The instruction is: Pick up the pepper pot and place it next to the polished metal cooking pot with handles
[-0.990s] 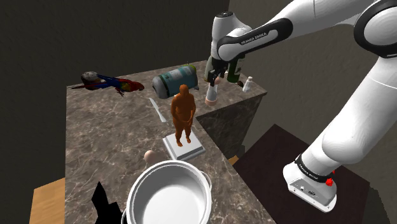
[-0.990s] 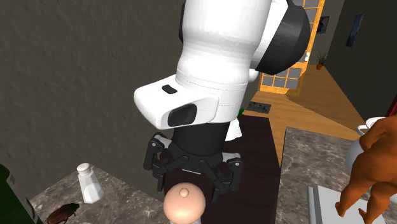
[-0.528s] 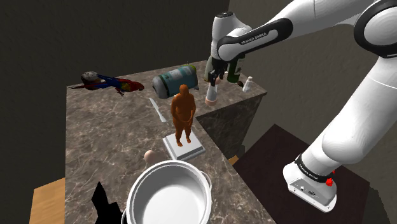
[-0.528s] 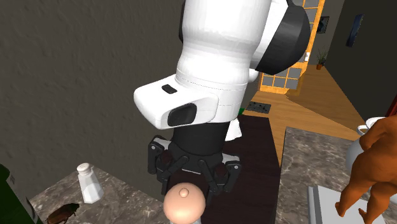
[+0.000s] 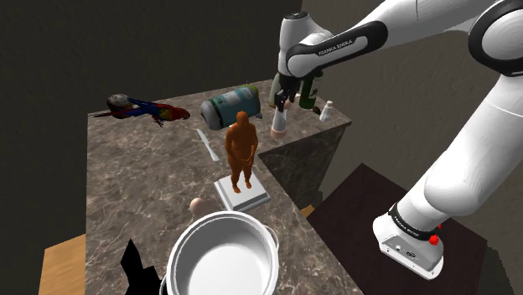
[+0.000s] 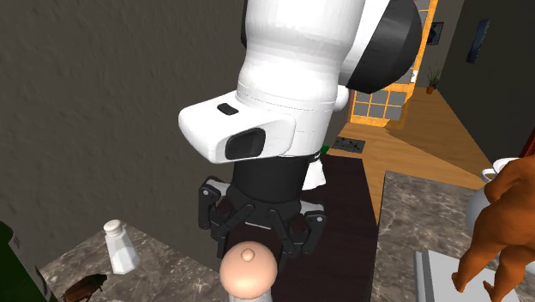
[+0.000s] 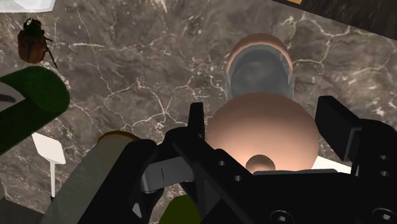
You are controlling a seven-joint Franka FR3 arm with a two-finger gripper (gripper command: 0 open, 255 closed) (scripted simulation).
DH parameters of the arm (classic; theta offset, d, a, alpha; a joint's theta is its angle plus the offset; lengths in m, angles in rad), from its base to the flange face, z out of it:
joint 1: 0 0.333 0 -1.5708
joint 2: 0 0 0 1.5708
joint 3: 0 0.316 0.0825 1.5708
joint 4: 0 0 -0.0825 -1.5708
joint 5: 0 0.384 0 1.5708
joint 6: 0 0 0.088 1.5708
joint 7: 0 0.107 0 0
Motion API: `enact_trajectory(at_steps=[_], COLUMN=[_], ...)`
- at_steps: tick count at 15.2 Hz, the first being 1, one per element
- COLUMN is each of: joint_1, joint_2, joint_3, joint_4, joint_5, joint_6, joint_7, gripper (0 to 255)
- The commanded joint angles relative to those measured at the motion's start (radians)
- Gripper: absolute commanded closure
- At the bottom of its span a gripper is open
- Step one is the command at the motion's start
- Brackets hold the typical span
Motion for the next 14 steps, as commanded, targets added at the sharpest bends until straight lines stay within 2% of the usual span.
enact_trajectory(at_steps=[1, 14], joint_1=[0.000, 0.002], joint_2=[-0.013, -0.064], joint_3=[0.001, 0.004], joint_4=[0.014, 0.129], joint_5=[0.005, 0.027], joint_6=[-0.026, -0.189], joint_7=[-0.007, -0.042], gripper=[255, 255])
